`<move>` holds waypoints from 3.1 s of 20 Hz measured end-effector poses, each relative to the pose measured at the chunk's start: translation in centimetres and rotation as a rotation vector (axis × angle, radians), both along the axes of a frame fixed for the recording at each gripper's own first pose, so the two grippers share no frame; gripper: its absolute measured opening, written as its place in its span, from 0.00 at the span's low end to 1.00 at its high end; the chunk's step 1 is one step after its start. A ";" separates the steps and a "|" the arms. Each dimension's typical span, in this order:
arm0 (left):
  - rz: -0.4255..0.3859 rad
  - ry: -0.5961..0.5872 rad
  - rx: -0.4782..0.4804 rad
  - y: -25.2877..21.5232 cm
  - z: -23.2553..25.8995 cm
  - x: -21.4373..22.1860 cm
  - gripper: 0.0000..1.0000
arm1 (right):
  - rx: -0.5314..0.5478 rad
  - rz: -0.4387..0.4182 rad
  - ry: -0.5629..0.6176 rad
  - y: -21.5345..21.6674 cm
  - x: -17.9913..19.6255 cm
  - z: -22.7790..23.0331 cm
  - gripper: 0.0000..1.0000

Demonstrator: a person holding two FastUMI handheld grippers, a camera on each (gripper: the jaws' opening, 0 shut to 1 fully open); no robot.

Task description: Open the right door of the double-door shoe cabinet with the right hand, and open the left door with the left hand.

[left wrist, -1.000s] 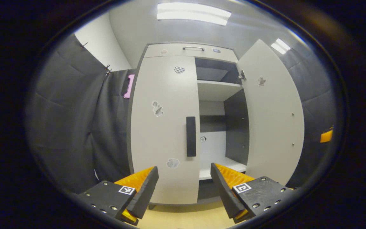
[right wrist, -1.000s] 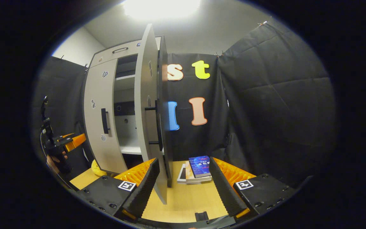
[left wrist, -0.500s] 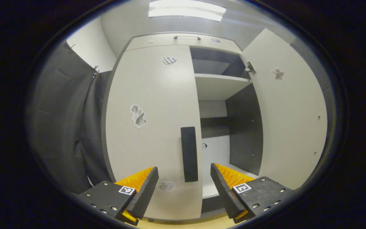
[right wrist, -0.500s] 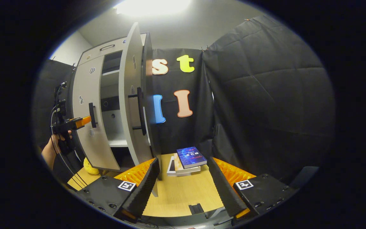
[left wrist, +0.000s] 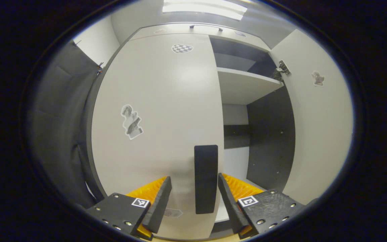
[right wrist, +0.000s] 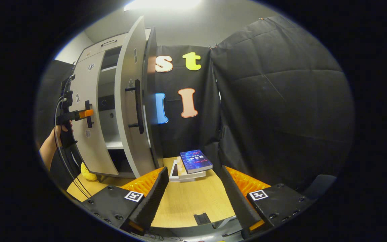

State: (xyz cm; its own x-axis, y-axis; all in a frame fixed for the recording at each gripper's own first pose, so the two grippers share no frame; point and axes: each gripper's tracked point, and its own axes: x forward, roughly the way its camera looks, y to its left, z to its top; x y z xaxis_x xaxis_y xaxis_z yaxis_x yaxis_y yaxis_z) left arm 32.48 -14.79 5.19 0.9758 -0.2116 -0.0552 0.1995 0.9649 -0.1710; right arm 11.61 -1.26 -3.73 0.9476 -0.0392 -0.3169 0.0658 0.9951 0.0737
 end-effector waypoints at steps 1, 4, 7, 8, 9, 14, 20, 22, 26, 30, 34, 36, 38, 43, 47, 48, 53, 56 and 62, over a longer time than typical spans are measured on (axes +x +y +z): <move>-0.012 0.013 -0.012 -0.4 -0.3 0.2 0.72 | -0.003 -0.001 -0.001 -0.1 0.0 0.1 0.98; -0.023 0.029 0.022 -1.0 -1.0 0.0 0.56 | -0.018 -0.018 -0.003 -0.7 0.1 -0.3 0.98; -0.087 0.045 0.016 -1.9 -1.3 0.0 0.28 | 0.010 -0.016 0.014 -0.2 0.3 -0.9 0.98; -0.089 0.044 0.000 -1.7 -1.2 -0.2 0.28 | 0.020 -0.012 0.013 0.0 0.4 -0.8 0.98; -0.090 0.052 -0.011 -1.7 -1.3 -0.6 0.23 | 0.025 -0.007 0.010 0.2 0.6 -0.7 0.98; -0.136 0.082 -0.023 -1.7 -1.5 -1.3 0.16 | -0.003 0.018 -0.004 1.0 1.6 -0.1 0.98; -0.177 0.078 -0.027 -0.6 -2.0 -3.0 0.14 | 0.016 0.071 -0.040 3.7 2.4 1.1 0.98; -0.190 0.081 -0.021 -0.2 -2.2 -3.6 0.14 | 0.019 0.086 -0.042 4.5 2.6 1.3 0.98; -0.197 0.088 -0.028 0.2 -2.1 -3.9 0.14 | 0.017 0.121 -0.047 6.2 2.8 1.6 0.98; -0.201 0.086 -0.022 0.7 -2.2 -4.2 0.16 | -0.002 0.147 -0.045 7.3 2.5 1.6 0.98; -0.208 0.081 -0.027 1.5 -2.1 -5.0 0.16 | 0.003 0.159 -0.044 7.9 2.3 1.7 0.98; -0.210 0.080 -0.022 2.2 -2.4 -5.7 0.14 | 0.008 0.164 -0.046 8.4 2.4 1.9 0.98; -0.214 0.077 -0.019 3.2 -2.4 -6.4 0.14 | 0.010 0.172 -0.051 9.0 2.5 2.0 0.98; -0.209 0.077 -0.030 6.1 -2.5 -8.2 0.14 | 0.018 0.194 -0.044 10.9 2.8 1.5 0.98; -0.197 0.081 -0.026 8.4 -2.7 -9.2 0.13 | 0.012 0.218 -0.043 12.7 2.9 1.4 0.98; -0.196 0.081 -0.024 9.1 -2.6 -9.4 0.13 | 0.010 0.223 -0.044 13.0 2.9 1.4 0.98; -0.169 0.070 -0.019 12.2 -2.9 -10.0 0.14 | 0.014 0.248 -0.047 15.2 2.8 1.4 0.98; -0.130 0.063 0.000 14.7 -3.2 -10.2 0.12 | -0.002 0.264 -0.044 16.3 2.6 1.2 0.98; 0.041 0.101 0.069 23.2 -5.4 -9.4 0.11 | -0.006 0.303 -0.049 18.3 2.1 1.4 0.98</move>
State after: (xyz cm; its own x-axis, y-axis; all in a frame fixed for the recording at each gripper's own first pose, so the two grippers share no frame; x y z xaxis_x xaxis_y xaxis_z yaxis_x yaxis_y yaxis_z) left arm 23.06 8.37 -0.25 0.9723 -0.1641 -0.1663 0.1449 0.9820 -0.1214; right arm 13.72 17.08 -2.32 0.9304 0.2460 -0.2716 -0.2377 0.9692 0.0636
